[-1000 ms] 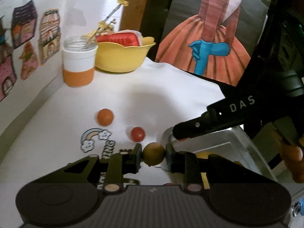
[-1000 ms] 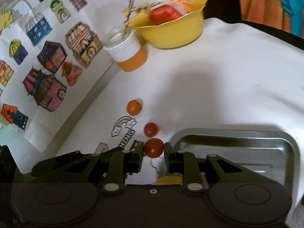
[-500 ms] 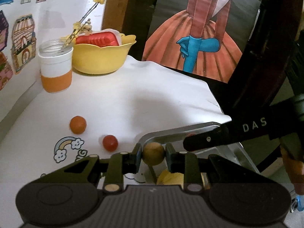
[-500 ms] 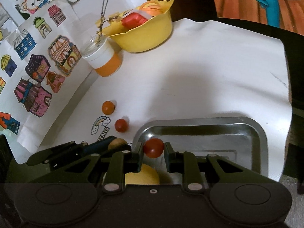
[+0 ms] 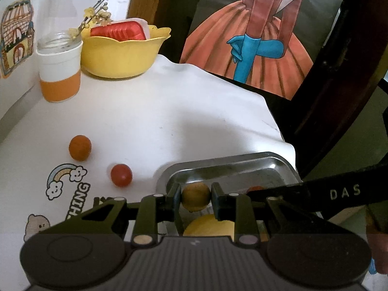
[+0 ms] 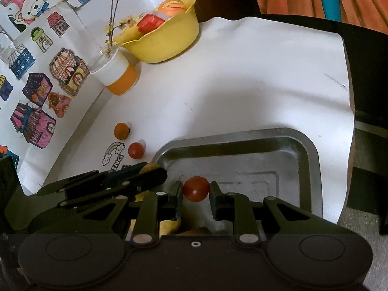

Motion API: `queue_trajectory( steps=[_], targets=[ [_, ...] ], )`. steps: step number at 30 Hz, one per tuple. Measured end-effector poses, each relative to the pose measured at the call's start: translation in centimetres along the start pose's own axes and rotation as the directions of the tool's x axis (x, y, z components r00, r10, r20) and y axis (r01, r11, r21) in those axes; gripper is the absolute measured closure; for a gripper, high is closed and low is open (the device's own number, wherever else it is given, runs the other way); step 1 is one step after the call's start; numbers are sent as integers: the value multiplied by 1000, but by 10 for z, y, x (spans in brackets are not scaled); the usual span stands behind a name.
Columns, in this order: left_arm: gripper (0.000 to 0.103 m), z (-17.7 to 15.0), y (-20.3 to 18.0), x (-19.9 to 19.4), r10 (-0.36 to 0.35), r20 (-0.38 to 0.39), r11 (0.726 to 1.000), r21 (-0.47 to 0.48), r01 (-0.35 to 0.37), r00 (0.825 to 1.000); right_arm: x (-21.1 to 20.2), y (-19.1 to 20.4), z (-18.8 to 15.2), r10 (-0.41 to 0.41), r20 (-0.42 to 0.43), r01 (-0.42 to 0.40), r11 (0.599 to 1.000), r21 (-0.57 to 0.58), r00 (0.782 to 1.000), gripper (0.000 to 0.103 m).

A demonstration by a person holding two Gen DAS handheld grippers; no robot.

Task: Organize fruits
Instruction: 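Lower the brown fruit and cherry tomato into the metal tray and open both grippers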

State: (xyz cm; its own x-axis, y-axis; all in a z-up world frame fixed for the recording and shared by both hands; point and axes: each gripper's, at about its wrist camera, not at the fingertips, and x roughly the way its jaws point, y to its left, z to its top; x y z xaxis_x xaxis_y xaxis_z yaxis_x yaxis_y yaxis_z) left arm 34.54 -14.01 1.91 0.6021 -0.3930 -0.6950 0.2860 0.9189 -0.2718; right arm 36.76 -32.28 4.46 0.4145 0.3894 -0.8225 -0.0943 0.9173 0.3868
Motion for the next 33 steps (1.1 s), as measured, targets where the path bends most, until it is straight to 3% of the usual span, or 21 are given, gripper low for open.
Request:
queue_trajectory(
  steps=[24, 33],
  targets=[
    [74, 1, -7, 11, 32, -31, 999, 3, -32, 999, 3, -13, -16, -20, -35, 22, 999, 39, 999, 78],
    [71, 2, -8, 10, 48, -31, 999, -1, -48, 998, 3, -15, -17, -23, -29, 24, 999, 42, 999, 73]
  ],
)
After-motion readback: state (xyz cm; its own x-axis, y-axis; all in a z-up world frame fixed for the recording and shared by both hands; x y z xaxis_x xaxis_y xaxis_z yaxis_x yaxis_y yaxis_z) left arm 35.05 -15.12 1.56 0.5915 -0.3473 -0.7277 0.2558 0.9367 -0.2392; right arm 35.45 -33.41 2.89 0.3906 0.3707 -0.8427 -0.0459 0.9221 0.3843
